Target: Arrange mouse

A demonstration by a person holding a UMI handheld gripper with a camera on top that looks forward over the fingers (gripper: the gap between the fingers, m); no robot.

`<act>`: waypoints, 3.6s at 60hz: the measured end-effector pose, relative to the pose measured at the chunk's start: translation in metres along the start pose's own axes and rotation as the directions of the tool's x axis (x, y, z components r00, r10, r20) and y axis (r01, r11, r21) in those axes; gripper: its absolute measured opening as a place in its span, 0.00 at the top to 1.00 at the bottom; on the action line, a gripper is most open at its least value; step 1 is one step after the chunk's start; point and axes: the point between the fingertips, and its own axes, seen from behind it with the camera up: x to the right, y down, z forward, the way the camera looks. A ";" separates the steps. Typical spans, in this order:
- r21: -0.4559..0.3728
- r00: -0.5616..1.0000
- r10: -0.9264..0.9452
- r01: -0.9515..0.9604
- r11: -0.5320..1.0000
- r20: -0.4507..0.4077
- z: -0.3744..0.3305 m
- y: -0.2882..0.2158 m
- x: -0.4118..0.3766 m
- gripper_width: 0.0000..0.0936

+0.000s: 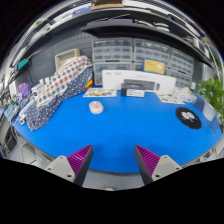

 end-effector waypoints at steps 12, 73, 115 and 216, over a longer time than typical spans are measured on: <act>-0.031 0.999 -0.010 0.011 0.999 0.032 0.080 -0.032 -0.051 0.11; -0.149 0.994 0.054 -0.068 0.987 -0.094 0.247 -0.116 -0.049 0.55; 0.149 0.995 -0.064 0.074 0.986 -0.072 0.088 -0.291 0.224 0.65; 0.011 0.992 0.020 -0.019 1.000 -0.124 -0.021 -0.191 0.222 0.07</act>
